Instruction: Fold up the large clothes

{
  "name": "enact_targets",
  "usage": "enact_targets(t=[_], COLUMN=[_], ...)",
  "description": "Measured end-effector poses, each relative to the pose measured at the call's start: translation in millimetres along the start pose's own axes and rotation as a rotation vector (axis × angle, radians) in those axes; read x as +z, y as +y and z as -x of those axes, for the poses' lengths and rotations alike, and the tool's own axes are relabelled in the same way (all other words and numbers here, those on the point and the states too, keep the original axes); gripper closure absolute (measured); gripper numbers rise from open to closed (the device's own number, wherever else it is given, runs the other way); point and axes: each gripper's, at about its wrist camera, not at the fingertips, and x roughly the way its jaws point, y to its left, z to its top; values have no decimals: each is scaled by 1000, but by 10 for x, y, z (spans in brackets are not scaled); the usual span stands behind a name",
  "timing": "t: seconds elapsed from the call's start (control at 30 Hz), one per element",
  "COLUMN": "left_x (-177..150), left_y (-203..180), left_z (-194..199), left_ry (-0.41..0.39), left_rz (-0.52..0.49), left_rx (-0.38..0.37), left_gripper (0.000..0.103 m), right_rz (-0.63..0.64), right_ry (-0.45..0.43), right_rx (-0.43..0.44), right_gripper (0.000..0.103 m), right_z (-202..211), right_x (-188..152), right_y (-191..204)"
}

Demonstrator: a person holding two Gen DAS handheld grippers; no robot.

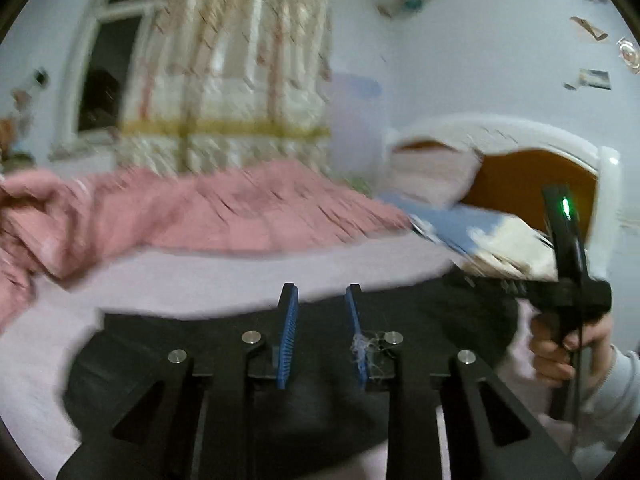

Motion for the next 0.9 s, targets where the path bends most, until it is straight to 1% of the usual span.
enact_targets(t=[0.03, 0.07, 0.17, 0.2, 0.27, 0.3, 0.37, 0.4, 0.5, 0.53, 0.6, 0.67, 0.73, 0.8, 0.9], left_x=[-30, -73, -214, -253, -337, -393, -519, -576, -648, -655, -678, -689, -694, -714, -729], left_y=[-28, -50, -123, -142, -165, -224, -201, -203, -193, -210, -269, -319, -305, -262, -209], left_z=[-92, -178, -384, -443, -575, -643, -809, -860, -941, -940, -931, -937, -940, -941, -951], left_ry=[38, 75, 184, 213, 284, 319, 389, 409, 405, 403, 395, 390, 387, 383, 383], left_rz=[5, 12, 50, 66, 102, 113, 137, 150, 168, 162, 138, 120, 123, 146, 179], left_rx=[-32, -54, -127, -144, -178, -175, -153, -148, -137, -130, -112, -95, -94, -108, -119], left_gripper=[96, 103, 103, 103, 103, 103, 103, 101, 101, 101, 101, 100, 100, 100, 100], right_rz=[6, 12, 25, 22, 12, 12, 24, 34, 63, 64, 46, 40, 55, 58, 5], right_ry=[1, 9, 62, 76, 101, 108, 118, 127, 186, 216, 290, 339, 373, 430, 515], right_rx=[12, 29, 97, 108, 128, 131, 132, 137, 166, 188, 243, 272, 263, 226, 207], right_gripper=[71, 71, 71, 74, 74, 74, 74, 74, 75, 78, 78, 78, 80, 80, 80], right_z=[19, 32, -12, -33, -75, -87, -113, -126, -201, -238, -323, -392, -470, -607, -886], right_x=[7, 9, -16, -26, -48, -57, -64, -77, -126, -168, -274, -354, -392, -421, -444], right_y=[30, 60, 93, 89, 70, 67, 78, 101, 172, 210, 275, 350, 434, 500, 468])
